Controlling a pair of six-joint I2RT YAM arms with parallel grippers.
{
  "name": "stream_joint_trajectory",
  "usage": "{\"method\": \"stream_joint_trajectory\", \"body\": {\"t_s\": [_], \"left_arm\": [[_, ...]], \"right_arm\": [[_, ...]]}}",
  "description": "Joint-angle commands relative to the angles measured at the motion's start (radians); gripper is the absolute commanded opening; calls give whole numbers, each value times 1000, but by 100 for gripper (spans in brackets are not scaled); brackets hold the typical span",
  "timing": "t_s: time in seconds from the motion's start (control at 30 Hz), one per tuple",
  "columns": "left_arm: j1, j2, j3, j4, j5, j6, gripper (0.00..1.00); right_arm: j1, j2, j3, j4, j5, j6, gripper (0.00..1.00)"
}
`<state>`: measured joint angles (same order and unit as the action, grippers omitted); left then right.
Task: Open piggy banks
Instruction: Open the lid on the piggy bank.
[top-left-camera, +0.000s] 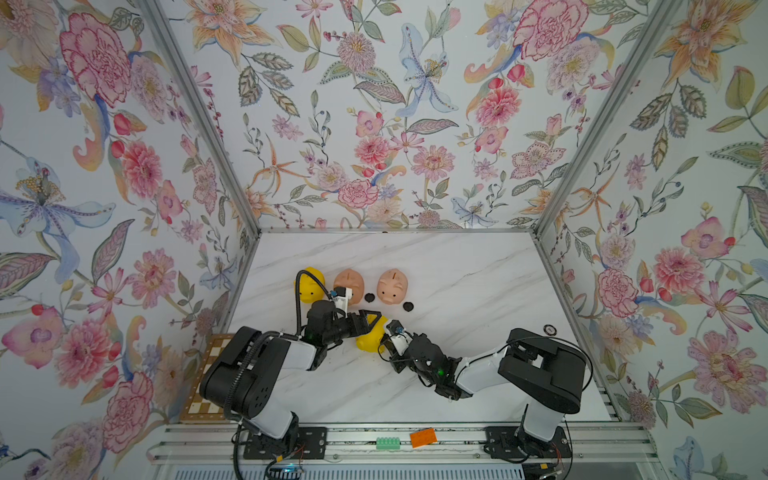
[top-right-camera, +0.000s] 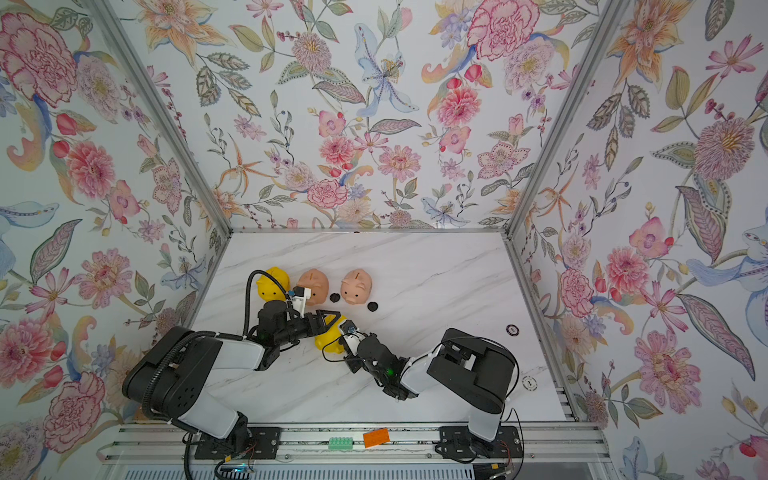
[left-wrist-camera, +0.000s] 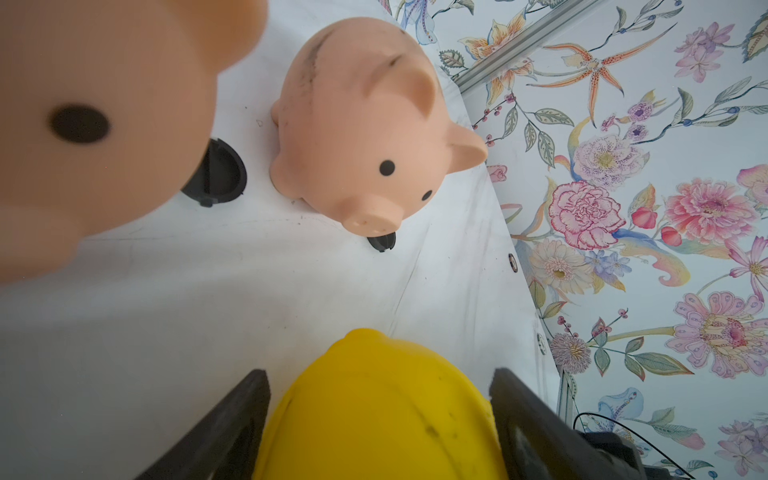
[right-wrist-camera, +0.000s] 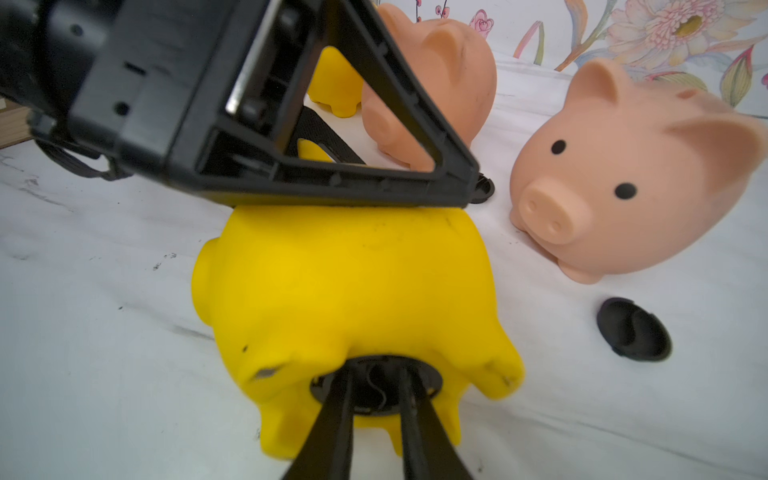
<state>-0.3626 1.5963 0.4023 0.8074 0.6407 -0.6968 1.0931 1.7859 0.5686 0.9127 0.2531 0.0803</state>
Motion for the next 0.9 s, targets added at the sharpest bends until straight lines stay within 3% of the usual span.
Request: {"method": "stream_joint_trajectory", "body": {"t_s": [0.0, 0.5, 0.7, 0.87], "left_arm": [[-6, 73, -59, -327, -66, 84, 85], [-6, 56, -83, -326, -47, 84, 85], [-6, 51, -95, -319, -47, 77, 85], [-6, 42, -100, -329, -63, 69, 85]], "right_arm": [[14, 28, 44, 23, 16, -63, 22], [65, 113, 138, 76, 79, -232, 1], [82, 121, 145, 88, 71, -273, 0], [120, 136, 158, 92, 132, -338, 0]]}}
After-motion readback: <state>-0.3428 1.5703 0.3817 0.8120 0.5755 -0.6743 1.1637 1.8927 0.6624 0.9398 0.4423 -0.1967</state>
